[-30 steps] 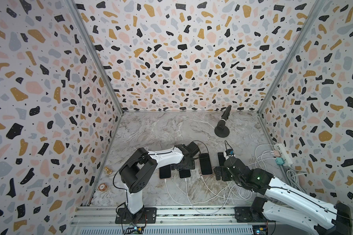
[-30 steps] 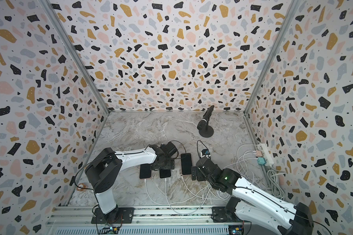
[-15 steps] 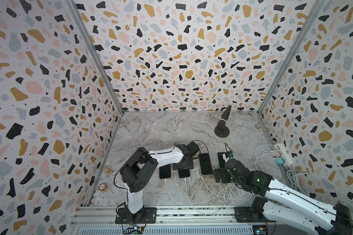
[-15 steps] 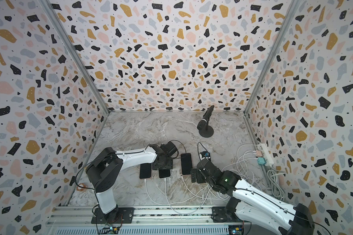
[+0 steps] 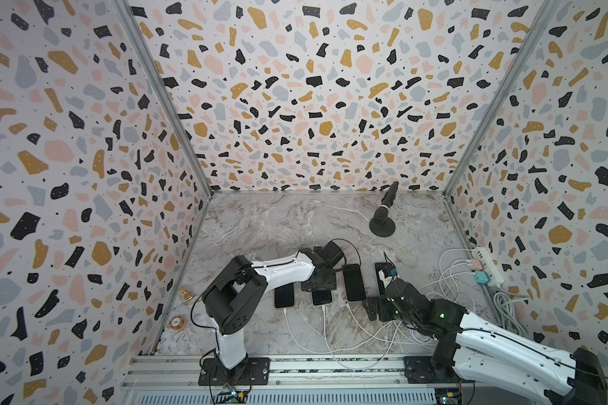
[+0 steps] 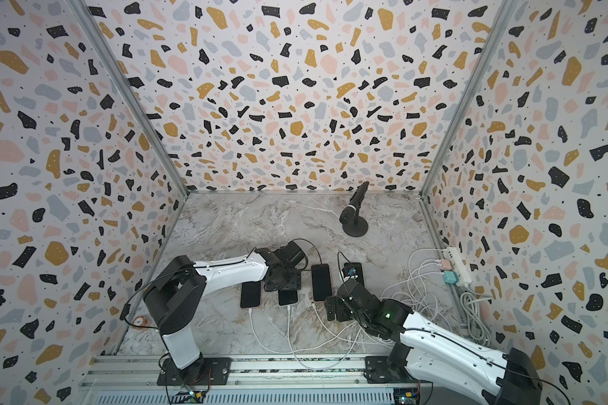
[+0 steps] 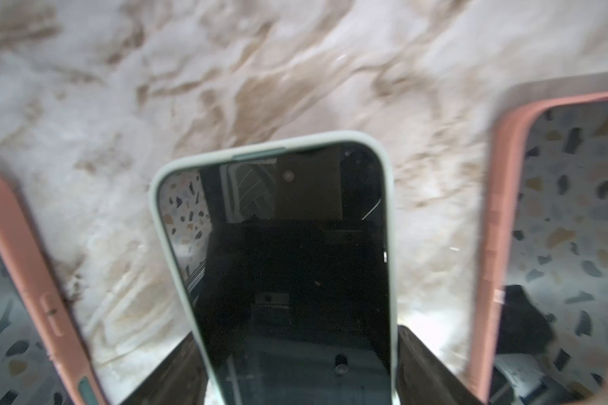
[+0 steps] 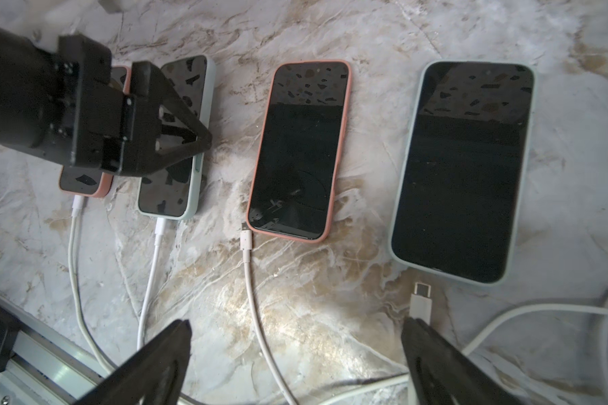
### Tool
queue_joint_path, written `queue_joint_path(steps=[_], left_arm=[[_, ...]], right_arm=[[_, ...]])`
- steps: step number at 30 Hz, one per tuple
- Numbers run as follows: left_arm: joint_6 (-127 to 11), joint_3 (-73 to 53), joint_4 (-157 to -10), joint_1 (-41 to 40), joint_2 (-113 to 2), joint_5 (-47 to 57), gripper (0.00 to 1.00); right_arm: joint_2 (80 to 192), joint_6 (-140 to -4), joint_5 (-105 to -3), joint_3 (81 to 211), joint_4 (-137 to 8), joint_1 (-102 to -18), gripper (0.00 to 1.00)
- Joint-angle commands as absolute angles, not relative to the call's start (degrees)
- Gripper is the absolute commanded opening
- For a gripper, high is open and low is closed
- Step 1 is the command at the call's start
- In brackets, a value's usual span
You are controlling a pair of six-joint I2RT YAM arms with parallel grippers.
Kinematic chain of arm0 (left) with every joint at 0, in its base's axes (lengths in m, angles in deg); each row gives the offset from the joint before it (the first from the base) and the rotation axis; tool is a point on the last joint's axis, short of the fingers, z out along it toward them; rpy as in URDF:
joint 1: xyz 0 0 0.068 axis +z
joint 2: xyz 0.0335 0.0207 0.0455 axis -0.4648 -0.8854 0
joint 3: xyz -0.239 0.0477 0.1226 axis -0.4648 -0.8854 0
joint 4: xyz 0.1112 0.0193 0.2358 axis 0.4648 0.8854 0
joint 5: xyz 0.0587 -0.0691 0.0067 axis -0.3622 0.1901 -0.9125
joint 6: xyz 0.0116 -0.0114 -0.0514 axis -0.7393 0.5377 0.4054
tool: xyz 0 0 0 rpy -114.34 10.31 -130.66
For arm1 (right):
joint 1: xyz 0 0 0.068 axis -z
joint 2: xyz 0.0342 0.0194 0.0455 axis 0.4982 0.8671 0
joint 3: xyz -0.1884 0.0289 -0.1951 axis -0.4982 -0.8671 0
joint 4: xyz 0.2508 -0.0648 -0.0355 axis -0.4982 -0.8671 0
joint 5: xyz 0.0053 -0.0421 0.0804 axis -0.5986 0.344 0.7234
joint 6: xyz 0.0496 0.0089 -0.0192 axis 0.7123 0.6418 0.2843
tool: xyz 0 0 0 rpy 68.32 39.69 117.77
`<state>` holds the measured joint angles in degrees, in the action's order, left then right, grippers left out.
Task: Unplug the charging cable from the phone
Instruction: Pick up the phone at the center of the board.
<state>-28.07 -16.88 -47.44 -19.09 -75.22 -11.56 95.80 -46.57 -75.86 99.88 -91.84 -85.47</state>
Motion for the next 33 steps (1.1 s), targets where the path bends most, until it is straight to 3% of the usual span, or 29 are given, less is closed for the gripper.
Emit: queue_joint_path(steps=[1, 12, 25, 28, 33], left_arm=[[-29.55, -17.28, -50.80, -19.24, -71.40, -10.30, 0.54], [-29.70, -18.98, -53.58, -19.11, -65.05, -10.67, 0.47], [-28.97, -20.96, -56.28, -18.29, -60.96, -10.49, 0.45], [-28.91, -21.21, -56.65, -17.94, -60.17, -10.59, 0.44], [-28.56, -21.89, -57.68, -17.73, -59.17, -10.31, 0.44]], right_arm=[[96.77, -46.18, -77.31, 100.10, -89.07, -87.98, 0.96], [104.30, -50.84, -81.69, 101.17, -78.25, -99.07, 0.86], [108.55, -55.50, -93.59, 97.46, -64.10, -106.21, 0.88], [106.61, -56.48, -92.08, 95.26, -60.41, -106.21, 0.88], [105.96, -56.11, -78.61, 92.67, -53.07, -103.02, 0.82]])
